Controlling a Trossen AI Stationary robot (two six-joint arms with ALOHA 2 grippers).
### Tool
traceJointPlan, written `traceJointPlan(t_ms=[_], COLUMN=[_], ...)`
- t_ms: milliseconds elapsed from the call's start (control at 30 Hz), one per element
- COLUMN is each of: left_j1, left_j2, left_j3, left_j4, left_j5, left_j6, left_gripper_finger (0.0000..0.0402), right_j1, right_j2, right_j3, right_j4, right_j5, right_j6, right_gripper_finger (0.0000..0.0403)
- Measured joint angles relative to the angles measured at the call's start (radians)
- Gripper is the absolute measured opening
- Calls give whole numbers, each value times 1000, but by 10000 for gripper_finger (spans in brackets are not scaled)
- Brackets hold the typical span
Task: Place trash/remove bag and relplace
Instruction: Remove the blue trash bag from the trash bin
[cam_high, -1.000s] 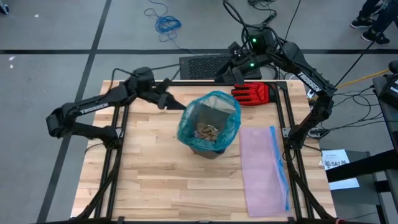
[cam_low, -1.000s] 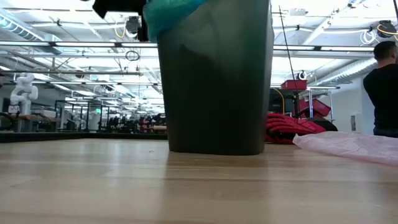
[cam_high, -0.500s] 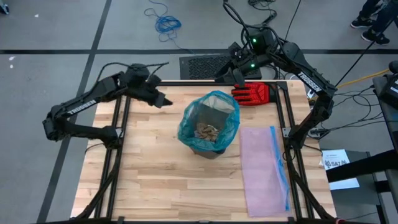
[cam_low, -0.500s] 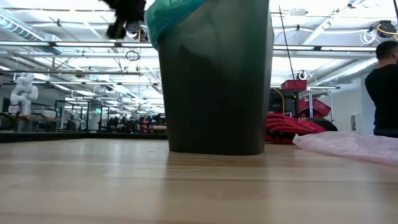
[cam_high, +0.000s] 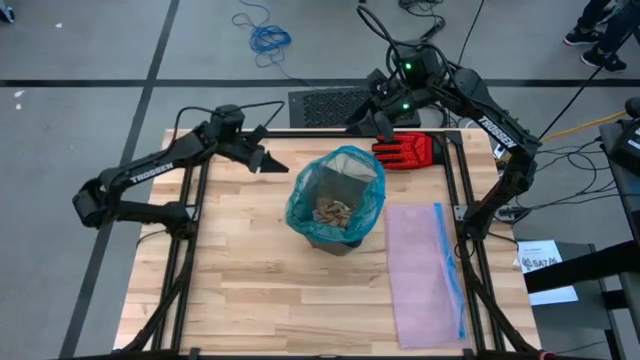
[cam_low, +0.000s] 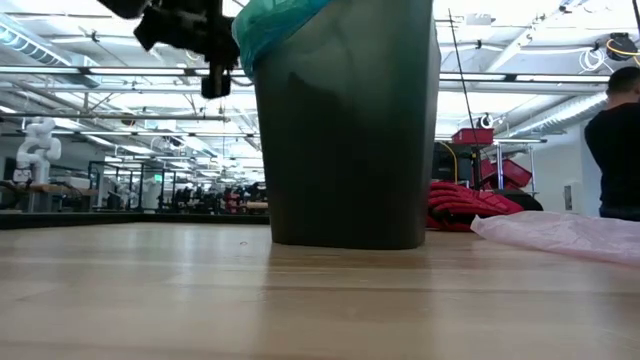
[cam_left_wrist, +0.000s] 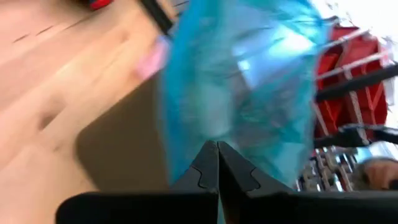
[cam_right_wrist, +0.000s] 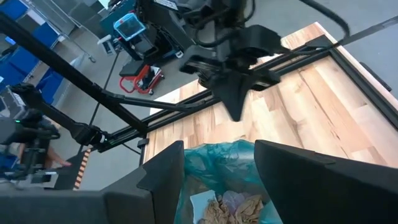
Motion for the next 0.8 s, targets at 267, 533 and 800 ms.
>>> traceJointPlan(t_ms=[267, 533, 800], left_j1=[33, 32, 25], left_j2=[65, 203, 282], left_j3=[-30, -30, -30], left_j4=[98, 301, 440], left_j5=[135, 237, 280], left_j6=[-35, -50, -83], left_gripper_finger=[76, 155, 160], right_j1=[12, 12, 12], right_j2=[0, 0, 0], right_j3=[0, 0, 0], right_j4=[0, 2, 2], right_j5=[0, 0, 0], right_j6=[-2, -19, -18], right_gripper_finger=[189, 189, 189])
